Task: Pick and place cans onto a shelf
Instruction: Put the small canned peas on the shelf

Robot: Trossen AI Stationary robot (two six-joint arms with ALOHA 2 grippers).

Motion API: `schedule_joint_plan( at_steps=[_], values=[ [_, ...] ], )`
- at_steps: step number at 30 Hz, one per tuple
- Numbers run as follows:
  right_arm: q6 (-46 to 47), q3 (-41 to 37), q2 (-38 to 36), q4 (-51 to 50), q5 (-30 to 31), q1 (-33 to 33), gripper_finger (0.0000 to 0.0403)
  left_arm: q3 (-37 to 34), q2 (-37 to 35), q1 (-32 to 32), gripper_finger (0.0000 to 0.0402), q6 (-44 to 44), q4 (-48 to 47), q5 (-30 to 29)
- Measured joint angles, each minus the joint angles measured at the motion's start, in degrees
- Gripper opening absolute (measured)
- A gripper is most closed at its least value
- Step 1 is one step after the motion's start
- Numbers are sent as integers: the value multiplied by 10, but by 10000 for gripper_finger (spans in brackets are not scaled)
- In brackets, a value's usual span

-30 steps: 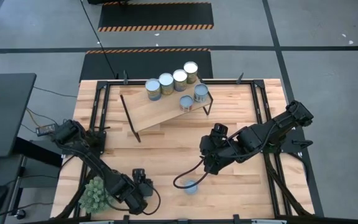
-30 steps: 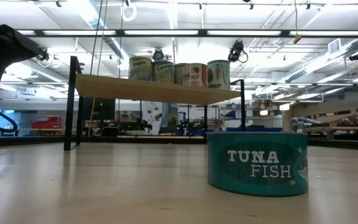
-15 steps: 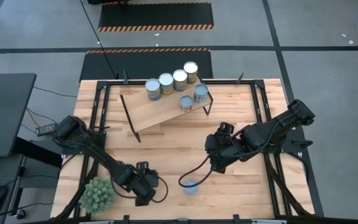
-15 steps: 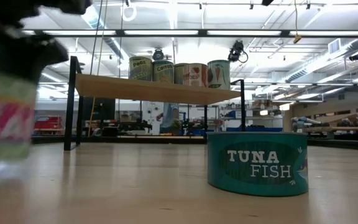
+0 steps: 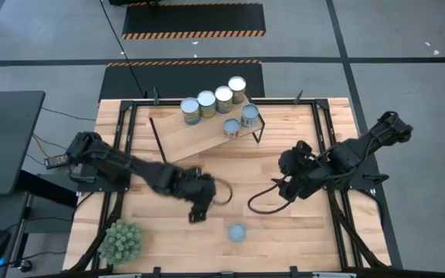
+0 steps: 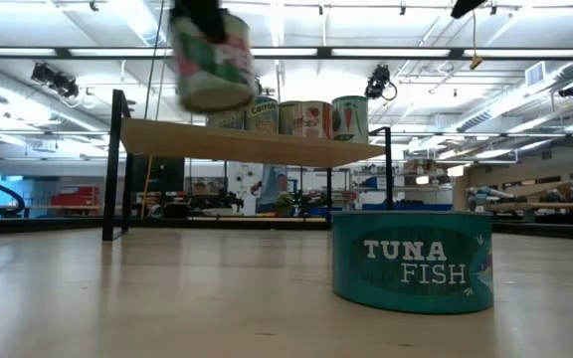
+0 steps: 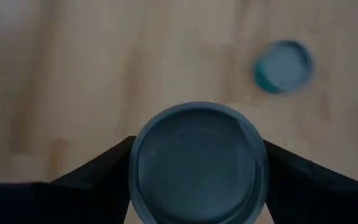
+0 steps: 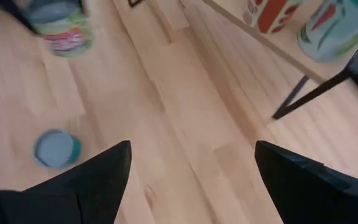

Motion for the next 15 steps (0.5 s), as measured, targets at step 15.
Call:
schedule_joint_plan(
  at_steps=[15],
  values=[
    [8,-85,-52,123,3,-27,348,67,1,243,287,124,-8,0]
  ],
)
